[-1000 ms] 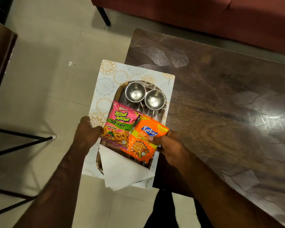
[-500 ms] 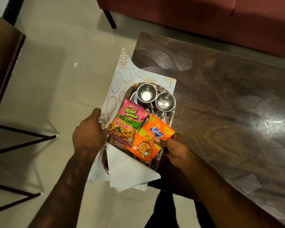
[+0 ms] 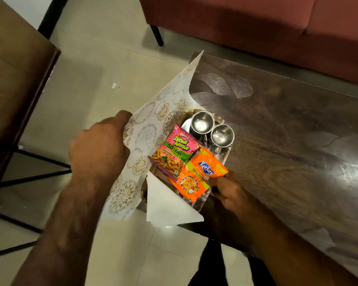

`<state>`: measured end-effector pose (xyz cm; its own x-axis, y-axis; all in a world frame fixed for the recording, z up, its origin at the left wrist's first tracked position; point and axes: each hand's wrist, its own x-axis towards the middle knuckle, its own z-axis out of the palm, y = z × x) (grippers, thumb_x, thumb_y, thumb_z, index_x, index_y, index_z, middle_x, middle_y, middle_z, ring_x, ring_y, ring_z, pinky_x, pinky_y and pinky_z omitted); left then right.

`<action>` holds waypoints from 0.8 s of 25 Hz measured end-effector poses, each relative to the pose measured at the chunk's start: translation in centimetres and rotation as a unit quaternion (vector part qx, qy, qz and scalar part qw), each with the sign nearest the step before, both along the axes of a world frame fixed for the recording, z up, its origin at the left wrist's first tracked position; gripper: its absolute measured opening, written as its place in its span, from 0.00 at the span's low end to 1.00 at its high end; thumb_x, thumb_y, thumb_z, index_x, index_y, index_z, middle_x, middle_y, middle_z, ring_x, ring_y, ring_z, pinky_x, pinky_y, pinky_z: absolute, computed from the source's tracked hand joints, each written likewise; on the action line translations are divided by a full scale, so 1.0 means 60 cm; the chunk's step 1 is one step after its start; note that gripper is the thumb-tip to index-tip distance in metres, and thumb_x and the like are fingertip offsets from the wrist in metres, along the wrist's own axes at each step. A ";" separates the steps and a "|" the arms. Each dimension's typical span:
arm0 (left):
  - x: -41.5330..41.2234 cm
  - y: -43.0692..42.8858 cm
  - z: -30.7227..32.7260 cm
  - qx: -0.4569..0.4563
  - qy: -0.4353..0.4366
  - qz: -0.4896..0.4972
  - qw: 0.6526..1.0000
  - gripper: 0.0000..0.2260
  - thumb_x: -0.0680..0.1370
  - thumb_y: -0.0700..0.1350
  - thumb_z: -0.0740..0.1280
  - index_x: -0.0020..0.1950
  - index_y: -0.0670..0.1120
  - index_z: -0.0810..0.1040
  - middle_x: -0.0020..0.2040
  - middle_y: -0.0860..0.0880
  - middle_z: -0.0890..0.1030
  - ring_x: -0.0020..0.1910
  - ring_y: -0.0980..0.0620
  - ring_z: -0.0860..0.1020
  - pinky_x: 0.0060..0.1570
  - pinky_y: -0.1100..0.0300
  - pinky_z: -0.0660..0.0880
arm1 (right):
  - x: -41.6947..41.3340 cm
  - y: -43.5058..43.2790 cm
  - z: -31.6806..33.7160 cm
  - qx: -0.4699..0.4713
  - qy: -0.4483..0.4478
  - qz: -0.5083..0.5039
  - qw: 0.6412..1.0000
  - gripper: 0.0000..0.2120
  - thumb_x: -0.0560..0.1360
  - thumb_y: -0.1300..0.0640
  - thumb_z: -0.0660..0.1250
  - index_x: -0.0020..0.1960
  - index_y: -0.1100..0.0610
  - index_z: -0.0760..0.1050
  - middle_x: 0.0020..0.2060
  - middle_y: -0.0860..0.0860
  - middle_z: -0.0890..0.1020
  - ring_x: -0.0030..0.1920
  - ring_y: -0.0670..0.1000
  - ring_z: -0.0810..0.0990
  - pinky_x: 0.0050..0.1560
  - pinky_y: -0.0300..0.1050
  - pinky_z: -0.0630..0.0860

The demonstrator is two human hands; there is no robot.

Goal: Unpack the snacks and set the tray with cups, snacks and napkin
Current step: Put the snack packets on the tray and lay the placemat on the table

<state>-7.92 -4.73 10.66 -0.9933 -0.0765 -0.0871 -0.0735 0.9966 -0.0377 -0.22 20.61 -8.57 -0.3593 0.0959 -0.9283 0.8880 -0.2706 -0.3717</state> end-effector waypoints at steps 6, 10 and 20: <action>-0.005 -0.001 0.108 -0.016 0.031 -0.009 0.999 0.25 0.71 0.36 0.68 0.62 0.59 0.71 0.45 0.46 0.84 0.35 0.39 0.76 0.34 0.56 0.63 | 0.008 0.031 0.028 0.087 -0.002 0.071 0.994 0.13 0.73 0.65 0.77 0.50 0.52 0.78 0.51 0.56 0.86 0.49 0.55 0.83 0.45 0.49 0.76; -0.010 0.000 0.177 -0.034 0.013 -0.017 0.999 0.24 0.72 0.38 0.67 0.63 0.59 0.71 0.49 0.45 0.83 0.43 0.36 0.80 0.37 0.52 0.67 | 0.000 0.049 0.091 0.170 0.031 0.110 0.979 0.26 0.68 0.67 0.77 0.63 0.59 0.71 0.58 0.61 0.81 0.55 0.58 0.81 0.52 0.50 0.78; -0.029 -0.001 0.335 -0.021 0.009 -0.073 0.997 0.21 0.77 0.41 0.68 0.66 0.60 0.72 0.51 0.44 0.82 0.42 0.39 0.78 0.39 0.50 0.75 | -0.112 0.087 0.314 0.341 0.261 0.229 0.874 0.36 0.68 0.64 0.77 0.74 0.60 0.71 0.70 0.58 0.75 0.71 0.58 0.76 0.69 0.49 0.76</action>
<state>-9.66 -4.80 30.79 -0.9955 0.0648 -0.0686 0.0703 0.9943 -0.0803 -6.96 25.81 10.26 -0.8620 0.2986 -0.4097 0.5070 0.5113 -0.6940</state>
